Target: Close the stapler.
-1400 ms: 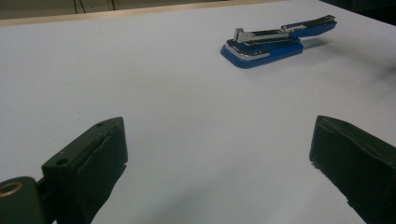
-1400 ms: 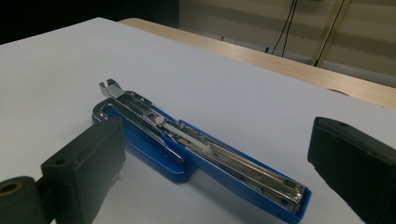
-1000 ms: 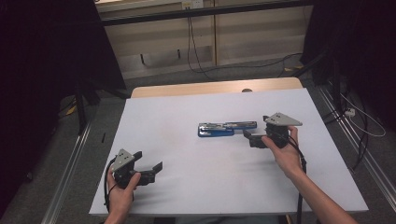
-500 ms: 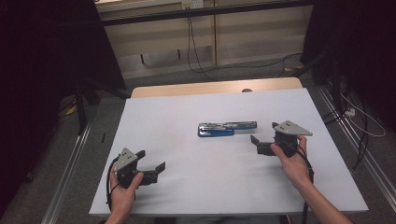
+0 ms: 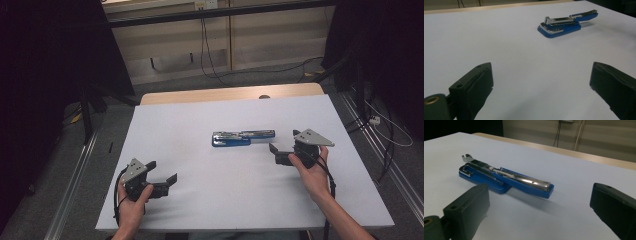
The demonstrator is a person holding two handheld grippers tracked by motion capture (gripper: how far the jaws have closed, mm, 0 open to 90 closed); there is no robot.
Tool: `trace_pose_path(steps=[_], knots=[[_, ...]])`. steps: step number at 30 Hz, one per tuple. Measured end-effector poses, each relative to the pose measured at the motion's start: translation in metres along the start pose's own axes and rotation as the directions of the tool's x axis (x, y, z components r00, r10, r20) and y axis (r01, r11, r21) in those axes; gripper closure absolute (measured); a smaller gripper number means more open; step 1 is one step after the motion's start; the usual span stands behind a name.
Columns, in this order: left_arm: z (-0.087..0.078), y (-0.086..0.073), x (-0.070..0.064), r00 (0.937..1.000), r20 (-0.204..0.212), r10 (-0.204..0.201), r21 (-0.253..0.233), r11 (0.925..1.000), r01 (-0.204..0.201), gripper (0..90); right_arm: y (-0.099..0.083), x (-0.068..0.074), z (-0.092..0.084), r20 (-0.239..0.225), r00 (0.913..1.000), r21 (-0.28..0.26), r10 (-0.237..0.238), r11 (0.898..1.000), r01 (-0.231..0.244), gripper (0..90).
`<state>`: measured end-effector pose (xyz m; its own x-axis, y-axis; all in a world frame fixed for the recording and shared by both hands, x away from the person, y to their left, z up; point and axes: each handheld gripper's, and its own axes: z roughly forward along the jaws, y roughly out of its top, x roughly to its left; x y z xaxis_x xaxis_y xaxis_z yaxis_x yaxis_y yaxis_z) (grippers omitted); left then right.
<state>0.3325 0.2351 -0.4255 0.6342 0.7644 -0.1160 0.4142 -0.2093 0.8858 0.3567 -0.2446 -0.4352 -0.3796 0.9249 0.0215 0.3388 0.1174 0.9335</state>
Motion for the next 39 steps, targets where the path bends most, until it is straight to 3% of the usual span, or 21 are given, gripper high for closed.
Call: trace_pose_path(steps=[6, 13, 19, 25, 29, 31, 36, 39], knots=[[0.005, 0.004, -0.003, 1.0, 0.005, 0.008, -0.015, 0.9999, -0.008, 5.2, -0.001, 0.001, 0.002, -0.029, 0.9994, 0.004, 0.017, 1.0, -0.017, 2.8], [0.014, 0.009, -0.009, 0.9994, 0.006, 0.035, -0.022, 0.9992, -0.035, 4.7, -0.004, 0.001, 0.004, -0.054, 0.9983, 0.009, 0.02, 1.0, -0.02, 10.9], [0.019, 0.01, -0.011, 0.9989, -0.002, 0.046, -0.031, 0.9985, -0.046, 4.3, -0.008, -0.001, 0.0, -0.063, 0.9976, 0.005, 0.03, 1.0, -0.029, 27.4], [0.027, 0.011, -0.01, 0.9994, -0.017, 0.029, -0.041, 0.9987, -0.03, 4.3, -0.009, -0.002, 0.001, -0.082, 0.996, 0.007, 0.036, 0.999, -0.035, 41.0], [0.036, 0.012, -0.014, 0.9994, 0.01, 0.034, -0.02, 0.9992, -0.034, 5.3, -0.009, -0.001, 0.003, -0.082, 0.9964, 0.01, 0.024, 1.0, -0.024, 51.8], [0.039, 0.014, -0.019, 0.998, 0.027, 0.057, -0.011, 0.9983, -0.057, 6.2, -0.009, -0.002, 0.003, -0.064, 0.9978, 0.01, 0.019, 1.0, -0.018, 57.1], [0.048, 0.019, -0.031, 0.9939, 0.055, 0.096, -0.008, 0.9954, -0.095, 6.3, -0.01, -0.006, 0.002, -0.051, 0.9979, 0.014, 0.04, 0.999, -0.04, 73.5], [0.057, 0.022, -0.034, 0.9934, 0.064, 0.095, -0.011, 0.9955, -0.094, 7.0, -0.01, -0.008, 0.002, -0.056, 0.9972, 0.023, 0.05, 0.999, -0.049, 81.6]])
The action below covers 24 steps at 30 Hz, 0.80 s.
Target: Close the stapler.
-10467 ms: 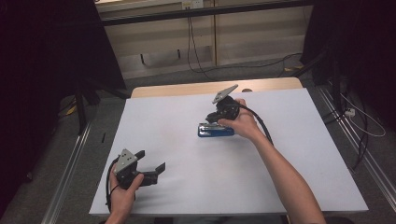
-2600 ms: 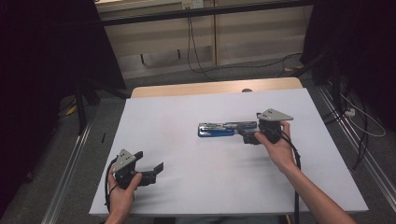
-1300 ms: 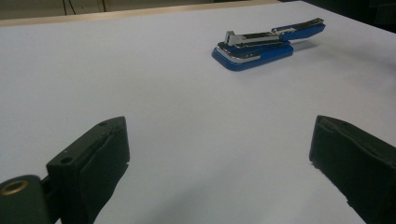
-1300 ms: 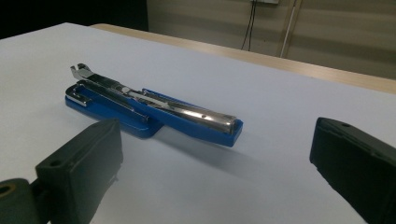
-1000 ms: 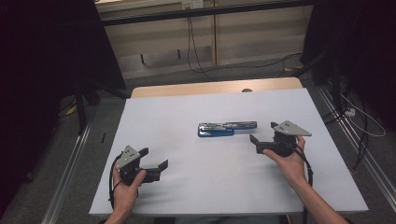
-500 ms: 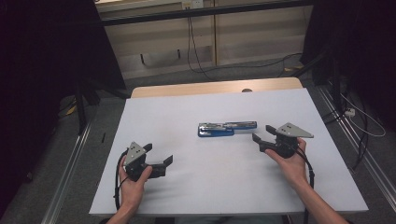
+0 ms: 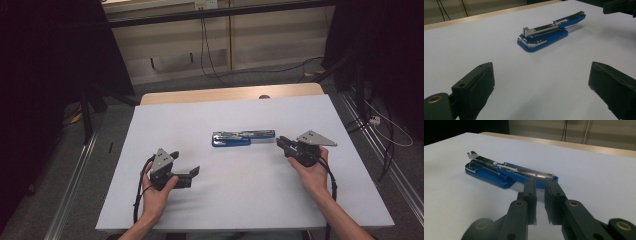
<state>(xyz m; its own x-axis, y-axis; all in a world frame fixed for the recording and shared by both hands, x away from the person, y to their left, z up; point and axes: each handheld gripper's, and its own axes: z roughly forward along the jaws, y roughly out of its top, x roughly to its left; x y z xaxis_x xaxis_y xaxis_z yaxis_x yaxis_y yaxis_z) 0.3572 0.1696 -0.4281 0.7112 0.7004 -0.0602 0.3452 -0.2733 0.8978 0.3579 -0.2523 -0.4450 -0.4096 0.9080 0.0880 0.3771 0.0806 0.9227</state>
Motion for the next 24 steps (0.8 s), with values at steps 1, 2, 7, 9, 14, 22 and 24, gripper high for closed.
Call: trace_pose_path(steps=[1, 2, 7, 9, 14, 22, 24], knots=[[0.003, 0.001, 0.0, 1.0, 0.004, 0.004, 0.003, 1.0, -0.004, 7.2, 0.0, 0.0, 0.0, -0.001, 1.0, 0.007, -0.002, 1.0, 0.002, 84.4], [0.006, 0.002, 0.0, 1.0, 0.003, 0.001, 0.002, 1.0, -0.001, 7.4, -0.001, -0.001, 0.001, -0.004, 1.0, 0.013, -0.008, 1.0, 0.008, 87.5], [0.017, 0.008, 0.003, 0.9995, 0.012, -0.028, 0.001, 0.9996, 0.028, 8.0, 0.0, -0.001, 0.003, -0.011, 0.9996, 0.024, -0.024, 0.999, 0.025, 90.0], [0.021, 0.01, 0.004, 0.9997, 0.002, -0.025, -0.008, 0.9996, 0.025, 8.0, 0.0, -0.001, 0.003, -0.012, 0.9996, 0.029, -0.027, 0.999, 0.028, 90.0], [0.033, 0.017, 0.007, 0.9983, 0.027, -0.052, 0.018, 0.9985, 0.052, 8.4, 0.0, 0.0, 0.005, -0.022, 0.9988, 0.034, -0.043, 0.998, 0.044, 90.0], [0.05, 0.026, 0.004, 1.0, -0.003, 0.004, 0.02, 0.9998, -0.004, 6.0, 0.0, -0.001, 0.007, -0.032, 0.9978, 0.038, -0.058, 0.998, 0.059, 90.0], [0.055, 0.027, 0.005, 1.0, 0.008, 0.0, 0.019, 0.9998, -0.001, 4.9, 0.0, -0.001, 0.007, -0.034, 0.9972, 0.04, -0.066, 0.997, 0.067, 90.0]])
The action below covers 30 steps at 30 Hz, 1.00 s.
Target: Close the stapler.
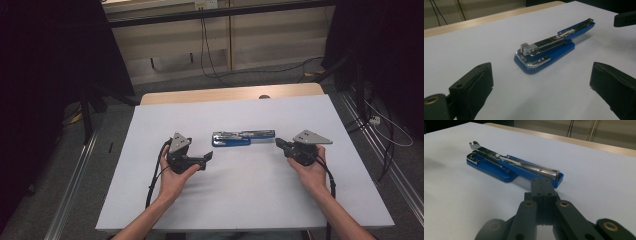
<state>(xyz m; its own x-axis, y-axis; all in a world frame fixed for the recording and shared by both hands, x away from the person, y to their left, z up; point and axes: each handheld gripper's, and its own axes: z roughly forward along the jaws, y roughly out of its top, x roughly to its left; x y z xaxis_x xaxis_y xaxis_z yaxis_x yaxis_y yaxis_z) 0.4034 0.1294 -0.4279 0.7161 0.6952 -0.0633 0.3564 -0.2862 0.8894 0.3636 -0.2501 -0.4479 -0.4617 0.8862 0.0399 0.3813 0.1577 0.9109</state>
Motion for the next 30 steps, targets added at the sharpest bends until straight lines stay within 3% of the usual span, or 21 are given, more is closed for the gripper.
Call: trace_pose_path(steps=[6, 11, 13, 16, 23, 27, 30], knots=[[0.009, 0.006, 0.005, 0.9997, -0.022, 0.009, -0.006, 0.9999, -0.009, 8.7, 0.001, 0.0, 0.001, 0.003, 0.9997, 0.003, -0.024, 1.0, 0.024, 90.0], [0.018, 0.012, 0.011, 0.9991, -0.037, -0.022, -0.025, 0.9995, 0.021, 13.5, 0.0, -0.001, 0.002, 0.014, 0.9998, 0.019, -0.013, 1.0, 0.012, 90.0], [0.022, 0.016, 0.012, 0.9992, -0.036, -0.016, -0.006, 0.9999, 0.016, 14.3, 0.0, -0.002, 0.002, 0.014, 0.9998, 0.018, -0.013, 1.0, 0.012, 90.0], [0.028, 0.021, 0.01, 0.999, -0.044, -0.008, -0.029, 0.9996, 0.007, 18.6, 0.0, -0.003, 0.002, 0.012, 0.9999, 0.019, -0.01, 1.0, 0.01, 90.0], [0.042, 0.032, 0.004, 0.9991, -0.042, 0.004, -0.023, 0.9997, -0.005, 29.2, 0.0, -0.003, 0.004, 0.005, 0.9999, 0.02, -0.01, 1.0, 0.01, 90.0], [0.048, 0.034, 0.005, 0.9995, -0.004, -0.031, -0.015, 0.9994, 0.031, 35.4, 0.001, -0.002, 0.004, -0.004, 1.0, 0.02, -0.006, 1.0, 0.006, 90.0], [0.051, 0.031, 0.005, 0.9999, 0.008, -0.014, 0.013, 0.9998, 0.014, 42.1, 0.001, 0.0, 0.005, -0.001, 1.0, 0.038, -0.008, 0.999, 0.008, 90.0]])
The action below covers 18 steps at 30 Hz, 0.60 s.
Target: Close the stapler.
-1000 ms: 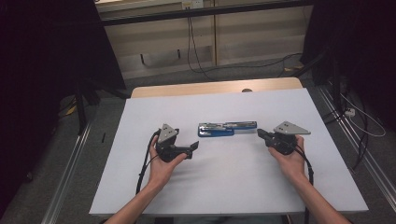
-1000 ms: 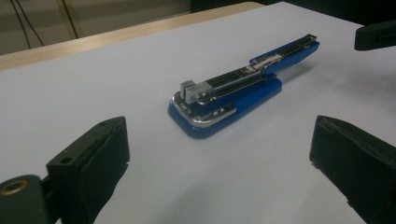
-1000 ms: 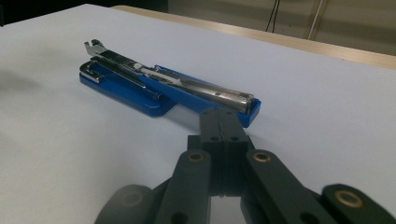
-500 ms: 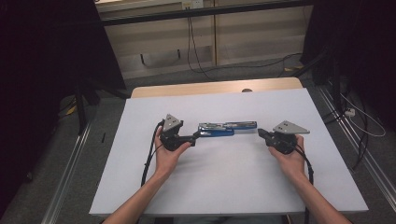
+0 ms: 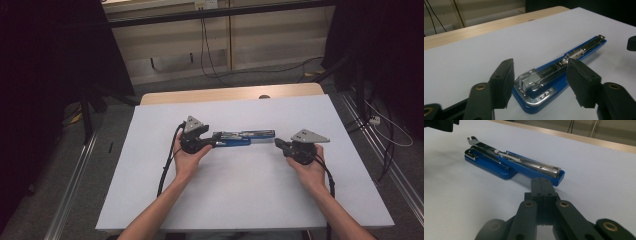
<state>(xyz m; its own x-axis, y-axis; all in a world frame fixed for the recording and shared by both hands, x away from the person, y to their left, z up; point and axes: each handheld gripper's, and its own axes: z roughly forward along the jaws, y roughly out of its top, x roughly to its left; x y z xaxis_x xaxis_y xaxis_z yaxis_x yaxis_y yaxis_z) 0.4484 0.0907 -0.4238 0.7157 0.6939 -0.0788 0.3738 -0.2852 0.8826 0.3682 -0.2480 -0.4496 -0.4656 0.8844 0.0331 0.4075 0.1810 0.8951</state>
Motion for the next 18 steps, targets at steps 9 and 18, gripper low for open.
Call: trace_pose_path(steps=[9, 18], knots=[[0.005, -0.004, 0.001, 0.9996, 0.025, 0.009, 0.027, 0.9996, -0.009, 66.0, 0.0, 0.0, 0.004, -0.005, 0.9999, 0.012, -0.013, 1.0, 0.013, 90.0], [0.011, -0.008, -0.003, 0.9991, 0.021, 0.037, 0.063, 0.9973, -0.038, 89.2, 0.001, 0.0, 0.011, -0.014, 0.9996, 0.028, -0.025, 0.999, 0.025, 90.0]])
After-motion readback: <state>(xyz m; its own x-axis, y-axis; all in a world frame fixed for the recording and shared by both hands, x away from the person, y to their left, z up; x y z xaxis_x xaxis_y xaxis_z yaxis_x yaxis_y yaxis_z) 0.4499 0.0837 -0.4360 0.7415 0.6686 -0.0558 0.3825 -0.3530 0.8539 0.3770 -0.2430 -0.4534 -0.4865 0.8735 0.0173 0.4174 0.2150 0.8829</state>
